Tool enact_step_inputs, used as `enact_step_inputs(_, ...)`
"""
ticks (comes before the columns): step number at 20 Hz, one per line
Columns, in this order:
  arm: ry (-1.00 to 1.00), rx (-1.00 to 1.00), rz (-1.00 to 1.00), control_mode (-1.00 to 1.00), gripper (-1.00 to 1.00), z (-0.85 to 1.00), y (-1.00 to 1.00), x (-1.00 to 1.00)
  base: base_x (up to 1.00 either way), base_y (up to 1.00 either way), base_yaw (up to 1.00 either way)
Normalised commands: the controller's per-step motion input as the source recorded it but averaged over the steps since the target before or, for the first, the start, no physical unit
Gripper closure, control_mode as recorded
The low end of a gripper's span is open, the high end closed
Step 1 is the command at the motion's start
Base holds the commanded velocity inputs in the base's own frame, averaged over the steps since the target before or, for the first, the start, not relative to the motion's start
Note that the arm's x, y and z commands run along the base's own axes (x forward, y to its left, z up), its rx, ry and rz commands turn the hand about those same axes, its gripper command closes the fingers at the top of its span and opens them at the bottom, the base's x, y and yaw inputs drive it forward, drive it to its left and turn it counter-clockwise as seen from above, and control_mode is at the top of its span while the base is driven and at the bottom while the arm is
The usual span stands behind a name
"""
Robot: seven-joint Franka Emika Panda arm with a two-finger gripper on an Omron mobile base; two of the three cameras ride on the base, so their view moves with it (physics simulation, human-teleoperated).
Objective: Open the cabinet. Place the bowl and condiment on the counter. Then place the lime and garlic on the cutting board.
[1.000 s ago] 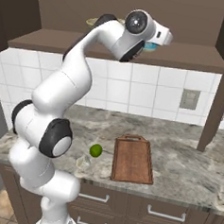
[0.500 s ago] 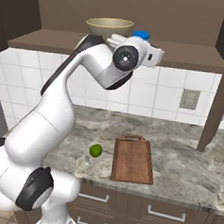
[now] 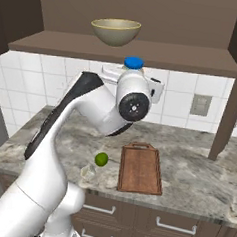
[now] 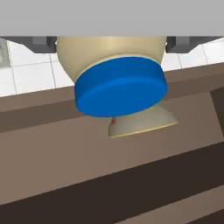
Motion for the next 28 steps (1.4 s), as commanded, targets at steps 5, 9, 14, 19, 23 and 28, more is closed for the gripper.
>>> enact_step_inputs(5, 0.12, 0.00, 0.32, -1.00, 1.00, -1.00, 0.36, -0.61, 0.00, 0.00, 0.00)
enact_step_inputs(9, 0.01, 0.00, 0.31, -1.00, 1.00, -1.00, 0.55, 0.22, 0.00, 0.00, 0.00)
enact_step_inputs(14, 0.02, 0.00, 0.27, -1.00, 1.00, -1.00, 0.81, 0.87, 0.00, 0.00, 0.00)
enact_step_inputs(19, 0.01, 0.00, 0.22, -1.00, 1.00, -0.83, 0.92, 1.00, 0.00, 0.00, 0.00)
enact_step_inputs(23, 0.06, 0.00, 0.24, -1.00, 1.00, -0.72, 0.87, 0.98, 0.00, 0.00, 0.00)
enact_step_inputs(28, 0.06, -0.07, 0.25, -1.00, 1.00, -0.74, 0.63, 0.77, 0.00, 0.00, 0.00)
